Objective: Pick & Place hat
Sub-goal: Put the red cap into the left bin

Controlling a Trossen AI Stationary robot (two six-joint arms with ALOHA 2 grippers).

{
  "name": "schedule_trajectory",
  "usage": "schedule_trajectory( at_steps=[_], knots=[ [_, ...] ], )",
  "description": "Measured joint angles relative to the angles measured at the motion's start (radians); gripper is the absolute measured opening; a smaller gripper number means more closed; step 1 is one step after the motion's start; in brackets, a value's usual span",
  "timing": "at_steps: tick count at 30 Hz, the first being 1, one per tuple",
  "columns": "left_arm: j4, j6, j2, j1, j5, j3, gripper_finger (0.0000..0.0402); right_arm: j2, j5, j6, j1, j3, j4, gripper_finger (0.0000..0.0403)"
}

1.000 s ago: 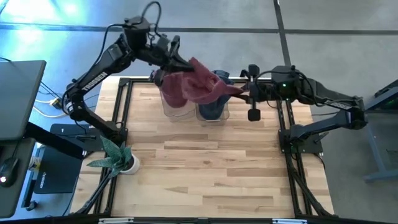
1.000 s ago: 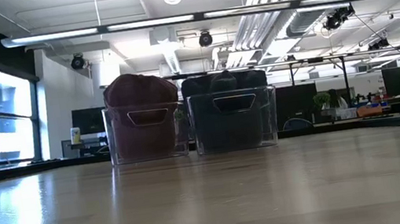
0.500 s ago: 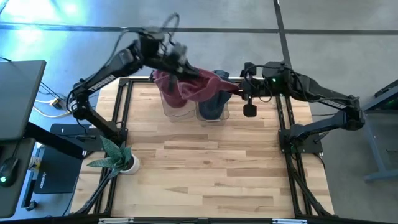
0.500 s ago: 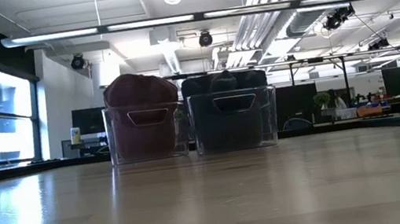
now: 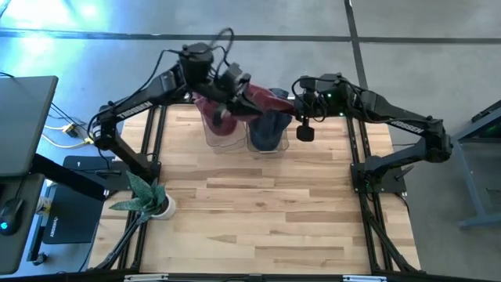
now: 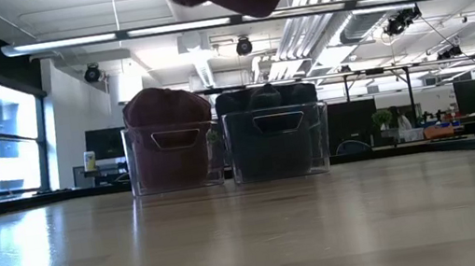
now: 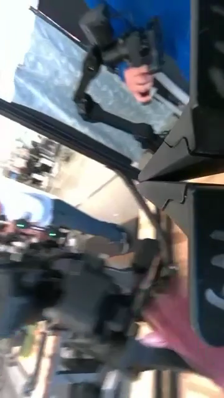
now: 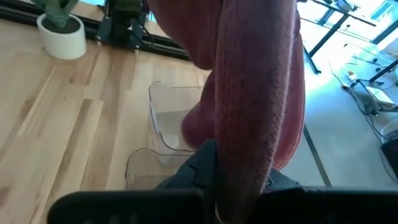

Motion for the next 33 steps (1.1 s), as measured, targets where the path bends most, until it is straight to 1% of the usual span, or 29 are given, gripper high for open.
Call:
schedule_trajectory(
  at_steps=[3,7,9,11,15,18,20,23,25,28,31,33],
  knots=[
    [0.025,-0.006,-0.008,0.002,-0.020,0.003,0.0000,0.000,-0.013,0.000,0.000,0.000,-0.003,0.0013],
    [-0.020,-0.006,-0.015,0.045,-0.019,-0.001,0.0000,0.000,-0.039,0.000,0.000,0.000,-0.032,0.0011],
    [-0.031,-0.002,-0.025,0.071,-0.021,0.002,0.0000,0.000,-0.085,0.006,0.000,0.000,-0.051,0.0011],
    [-0.079,0.013,-0.052,0.109,-0.021,0.002,0.0000,-0.005,-0.130,0.025,-0.007,0.000,-0.052,0.0011],
    [-0.167,0.167,-0.113,0.172,-0.037,0.002,0.0000,-0.015,-0.235,0.055,-0.038,0.000,-0.034,0.0006],
    [-0.220,0.280,-0.144,0.207,-0.054,0.002,0.0001,-0.016,-0.349,0.069,-0.077,0.000,-0.006,0.0005],
    [-0.224,0.334,-0.152,0.216,-0.038,0.002,0.0009,-0.016,-0.416,0.095,-0.107,0.000,0.032,0.0006],
    [-0.200,0.368,-0.155,0.218,0.053,0.002,0.0045,-0.010,-0.514,0.118,-0.137,0.000,0.090,0.0008],
    [-0.177,0.323,-0.154,0.217,0.106,0.002,0.0083,-0.009,-0.555,0.127,-0.156,0.000,0.118,0.0008],
    [-0.149,0.209,-0.150,0.217,0.167,0.002,0.0151,-0.009,-0.559,0.127,-0.176,0.000,0.121,0.0005],
    [-0.180,0.200,-0.143,0.217,0.221,0.002,0.0222,-0.009,-0.558,0.132,-0.195,0.000,0.127,0.0008],
    [-0.211,0.226,-0.142,0.216,0.209,0.002,0.0263,-0.009,-0.557,0.133,-0.203,0.000,0.128,0.0009]
  ],
)
